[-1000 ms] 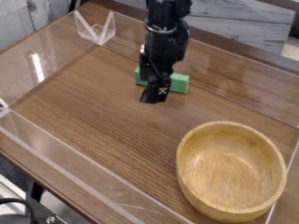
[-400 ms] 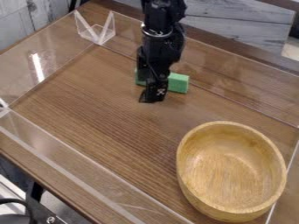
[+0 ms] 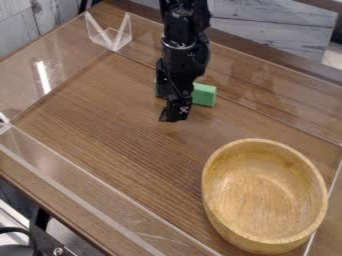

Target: Put the green block in the brown bowl

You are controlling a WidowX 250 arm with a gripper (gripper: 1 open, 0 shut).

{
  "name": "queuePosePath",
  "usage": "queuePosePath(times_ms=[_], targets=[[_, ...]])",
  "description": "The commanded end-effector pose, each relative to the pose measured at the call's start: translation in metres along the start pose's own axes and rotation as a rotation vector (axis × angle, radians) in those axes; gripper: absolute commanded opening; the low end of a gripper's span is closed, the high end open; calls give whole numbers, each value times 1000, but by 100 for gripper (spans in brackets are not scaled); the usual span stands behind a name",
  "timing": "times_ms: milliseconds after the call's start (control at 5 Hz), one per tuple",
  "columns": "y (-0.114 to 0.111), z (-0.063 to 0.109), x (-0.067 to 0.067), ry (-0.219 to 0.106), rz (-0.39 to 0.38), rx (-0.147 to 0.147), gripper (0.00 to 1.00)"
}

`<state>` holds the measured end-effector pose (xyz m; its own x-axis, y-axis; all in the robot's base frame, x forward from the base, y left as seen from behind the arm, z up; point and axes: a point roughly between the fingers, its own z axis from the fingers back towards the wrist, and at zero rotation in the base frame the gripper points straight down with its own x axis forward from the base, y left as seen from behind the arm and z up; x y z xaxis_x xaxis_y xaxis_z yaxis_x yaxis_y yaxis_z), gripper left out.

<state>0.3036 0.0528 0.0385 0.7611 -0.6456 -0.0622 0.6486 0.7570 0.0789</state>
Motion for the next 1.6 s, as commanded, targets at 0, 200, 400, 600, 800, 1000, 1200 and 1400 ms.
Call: queuePosePath(times_ms=[0,200,400,600,800,1000,1200,1400], targets=[[9,8,3,-37,23,35,100],[8,4,4,-42,36,28,100],[7,1,4,-45,50,15,0],[4,4,3,-45,76,-1,0],[3,14,-1,-33,179,-25,0],[2,24,-4,-24,278,-45,0],[1,33,-7,-16,335,-67,0],[1,45,-7,-15,360,-67,0]])
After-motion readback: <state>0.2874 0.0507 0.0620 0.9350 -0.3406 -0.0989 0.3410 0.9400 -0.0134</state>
